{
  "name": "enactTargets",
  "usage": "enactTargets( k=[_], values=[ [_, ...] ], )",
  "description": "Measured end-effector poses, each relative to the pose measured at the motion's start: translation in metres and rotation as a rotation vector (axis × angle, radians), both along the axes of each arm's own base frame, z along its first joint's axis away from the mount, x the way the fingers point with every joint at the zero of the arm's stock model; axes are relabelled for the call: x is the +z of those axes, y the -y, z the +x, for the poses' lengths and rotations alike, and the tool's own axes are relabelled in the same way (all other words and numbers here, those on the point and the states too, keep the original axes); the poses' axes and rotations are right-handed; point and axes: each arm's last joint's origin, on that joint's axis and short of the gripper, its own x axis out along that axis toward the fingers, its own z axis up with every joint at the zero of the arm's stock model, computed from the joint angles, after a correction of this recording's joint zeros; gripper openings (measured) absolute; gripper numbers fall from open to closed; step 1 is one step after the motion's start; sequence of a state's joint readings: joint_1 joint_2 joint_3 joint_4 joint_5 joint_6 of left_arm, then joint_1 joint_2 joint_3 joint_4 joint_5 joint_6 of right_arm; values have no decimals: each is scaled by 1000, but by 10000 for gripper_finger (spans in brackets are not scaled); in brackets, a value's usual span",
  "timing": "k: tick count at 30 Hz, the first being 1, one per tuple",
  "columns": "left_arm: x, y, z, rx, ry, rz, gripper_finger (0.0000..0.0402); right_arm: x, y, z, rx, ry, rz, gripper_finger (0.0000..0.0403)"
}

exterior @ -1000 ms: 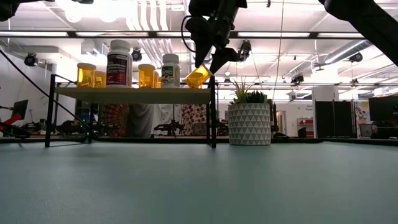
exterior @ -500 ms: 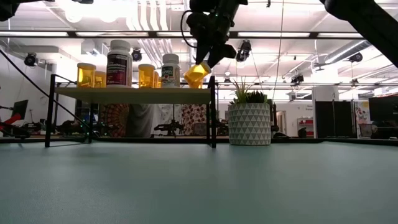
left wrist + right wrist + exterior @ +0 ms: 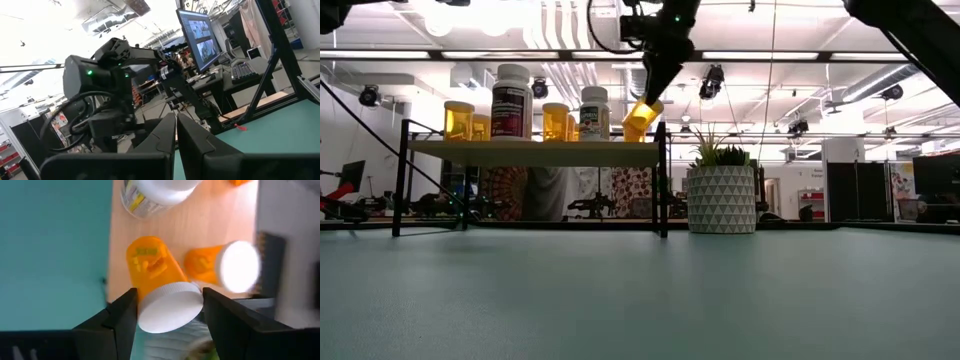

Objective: Pick and place medicine bottles onto shelf by color
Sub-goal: Put the orange pill bottle on the shelf aligned with the other orange pill bottle

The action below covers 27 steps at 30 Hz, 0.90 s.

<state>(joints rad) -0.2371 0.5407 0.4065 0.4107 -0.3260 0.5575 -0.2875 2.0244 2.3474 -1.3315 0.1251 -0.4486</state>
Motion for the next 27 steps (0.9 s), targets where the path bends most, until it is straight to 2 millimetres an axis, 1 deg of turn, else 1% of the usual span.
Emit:
enactTargets(
  k=[3,7,16,23,27],
  values=[
    [0,0,0,0,1,0,0,0,-8,2,108,-59,-128,195],
    [0,0,0,0,0,0,0,1,-16,6,153,-49,-147,195],
    [0,0,0,0,-1,0,0,-1,-16,8,147,-72,-191,202],
    [0,0,0,0,-1,0,0,-1,-17,9,145,-65,-192,212],
    [0,0,0,0,-1,0,0,-2,-17,9,116,-57,-179,212]
  ],
)
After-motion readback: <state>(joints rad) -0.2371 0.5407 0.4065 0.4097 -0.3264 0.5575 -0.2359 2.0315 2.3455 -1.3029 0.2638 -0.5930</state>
